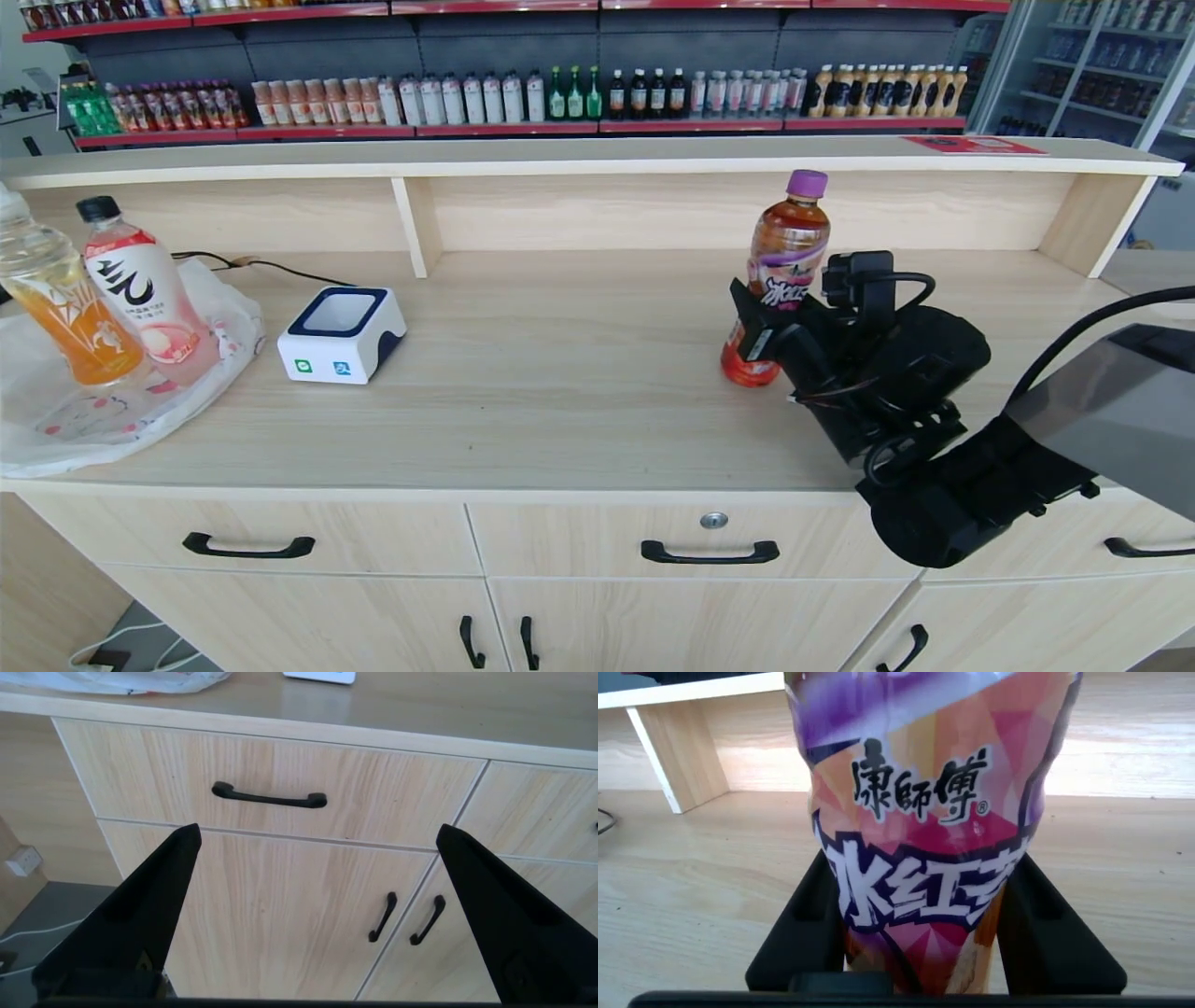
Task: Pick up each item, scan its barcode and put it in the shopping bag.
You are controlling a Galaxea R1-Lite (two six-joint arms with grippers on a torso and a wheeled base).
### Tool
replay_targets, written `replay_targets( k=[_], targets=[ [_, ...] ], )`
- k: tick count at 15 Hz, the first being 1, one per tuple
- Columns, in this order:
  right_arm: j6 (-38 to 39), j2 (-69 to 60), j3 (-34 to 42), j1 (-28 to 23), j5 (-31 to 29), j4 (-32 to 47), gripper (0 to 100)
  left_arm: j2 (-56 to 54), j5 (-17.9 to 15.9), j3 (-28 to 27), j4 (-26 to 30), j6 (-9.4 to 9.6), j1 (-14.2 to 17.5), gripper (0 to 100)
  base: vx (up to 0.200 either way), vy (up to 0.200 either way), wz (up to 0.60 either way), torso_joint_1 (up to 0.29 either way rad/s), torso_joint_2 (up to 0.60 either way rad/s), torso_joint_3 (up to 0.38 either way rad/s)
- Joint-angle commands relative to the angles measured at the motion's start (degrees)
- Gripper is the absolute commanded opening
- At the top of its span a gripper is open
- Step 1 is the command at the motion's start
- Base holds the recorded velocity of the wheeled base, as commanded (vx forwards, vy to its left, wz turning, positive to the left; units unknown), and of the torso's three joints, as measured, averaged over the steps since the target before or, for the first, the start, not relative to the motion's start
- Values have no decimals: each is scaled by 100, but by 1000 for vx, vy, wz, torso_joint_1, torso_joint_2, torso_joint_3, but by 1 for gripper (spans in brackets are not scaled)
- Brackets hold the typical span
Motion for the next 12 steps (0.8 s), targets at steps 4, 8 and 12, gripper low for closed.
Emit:
replay_targets(
  k=[4, 8, 12],
  targets=[
    [-4, -388, 198, 24, 9, -9, 0, 0, -3, 0, -3, 5, 1, 100, 0, 0, 0, 0, 0, 0],
    [40, -881, 980, 147, 9, -9, 0, 9, 6, 0, -3, 14, 1, 100, 0, 0, 0, 0, 0, 0],
    [40, -1610, 1700, 322, 9, -9, 0, 0, 6, 0, 5, 5, 1, 100, 0, 0, 0, 0, 0, 0]
  ],
)
